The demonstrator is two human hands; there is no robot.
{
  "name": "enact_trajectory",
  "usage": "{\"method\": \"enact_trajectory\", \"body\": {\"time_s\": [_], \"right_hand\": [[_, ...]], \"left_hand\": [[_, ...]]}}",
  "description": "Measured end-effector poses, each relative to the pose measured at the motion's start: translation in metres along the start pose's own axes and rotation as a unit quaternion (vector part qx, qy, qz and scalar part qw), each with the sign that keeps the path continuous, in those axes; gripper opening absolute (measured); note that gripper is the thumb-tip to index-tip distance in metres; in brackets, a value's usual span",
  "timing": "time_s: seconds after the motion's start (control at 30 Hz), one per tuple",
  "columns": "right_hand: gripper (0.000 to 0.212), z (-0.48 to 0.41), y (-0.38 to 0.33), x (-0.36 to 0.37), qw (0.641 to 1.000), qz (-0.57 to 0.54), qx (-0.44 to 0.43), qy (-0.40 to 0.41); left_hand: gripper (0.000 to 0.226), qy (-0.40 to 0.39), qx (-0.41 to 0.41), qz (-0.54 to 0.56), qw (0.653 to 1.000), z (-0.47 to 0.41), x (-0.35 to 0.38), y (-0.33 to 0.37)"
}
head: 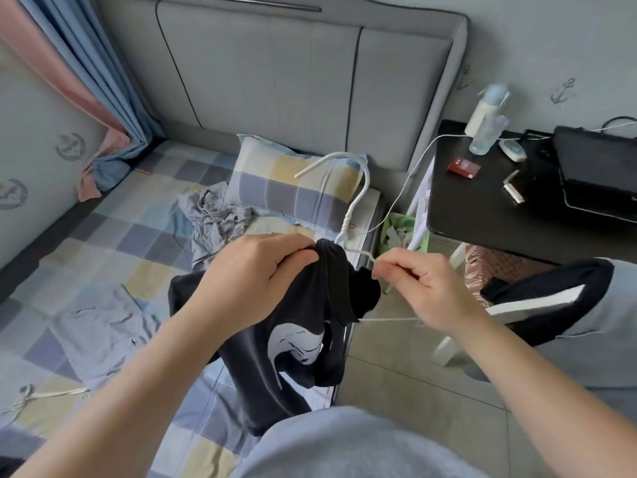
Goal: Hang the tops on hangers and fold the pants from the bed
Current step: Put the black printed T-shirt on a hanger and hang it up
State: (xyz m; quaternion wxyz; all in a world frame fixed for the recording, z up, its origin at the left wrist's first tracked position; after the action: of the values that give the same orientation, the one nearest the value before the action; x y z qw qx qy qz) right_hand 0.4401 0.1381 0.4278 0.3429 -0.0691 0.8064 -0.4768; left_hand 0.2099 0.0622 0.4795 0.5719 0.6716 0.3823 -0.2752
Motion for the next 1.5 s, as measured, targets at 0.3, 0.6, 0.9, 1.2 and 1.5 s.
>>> {"method": "enact_trajectory", "body": {"time_s": [0.3,0.6,0.9,1.2,1.5], "right_hand": [[0.025,0.017,0.005,0.029,0.979,0.107,-0.108,0.135],[0.010,-0.008,0.026,0.084,1.000,0.012,0.019,-0.001],[0.024,0.020,0.088,0.080,0.956,0.136,0.155,-0.209],[0.009,0.018,0.103,0.029,0.941,0.267,0.102,-0.179],[0.019,-0.017,0.030,0.036,0.990,0.104,-0.001,-0.097]], "left_hand": [[0.013,0.099,-0.142,0.082,0.981,0.018,0.014,-0.021],[0.014,0.120,-0.187,0.138,0.965,0.015,0.018,-0.021],[0.014,0.090,-0.218,0.143,0.961,0.020,0.008,-0.037],[0.034,-0.008,-0.216,0.089,0.972,0.032,-0.019,-0.067],[0.022,-0.126,-0.183,0.068,0.973,0.025,0.017,-0.057]]}}
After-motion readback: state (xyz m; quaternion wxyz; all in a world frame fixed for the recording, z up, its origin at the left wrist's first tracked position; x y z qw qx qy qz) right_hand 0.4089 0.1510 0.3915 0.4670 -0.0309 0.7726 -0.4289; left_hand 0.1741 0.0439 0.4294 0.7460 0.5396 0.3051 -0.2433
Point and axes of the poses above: each hand's wrist, its own z-axis away from the middle knuckle, its own x-axis out of the palm, y = z × x, the point moved 3 cm from there along -z, towards the middle knuckle, and after that the axes turned 9 degrees about -x, right-handed, at the moved point
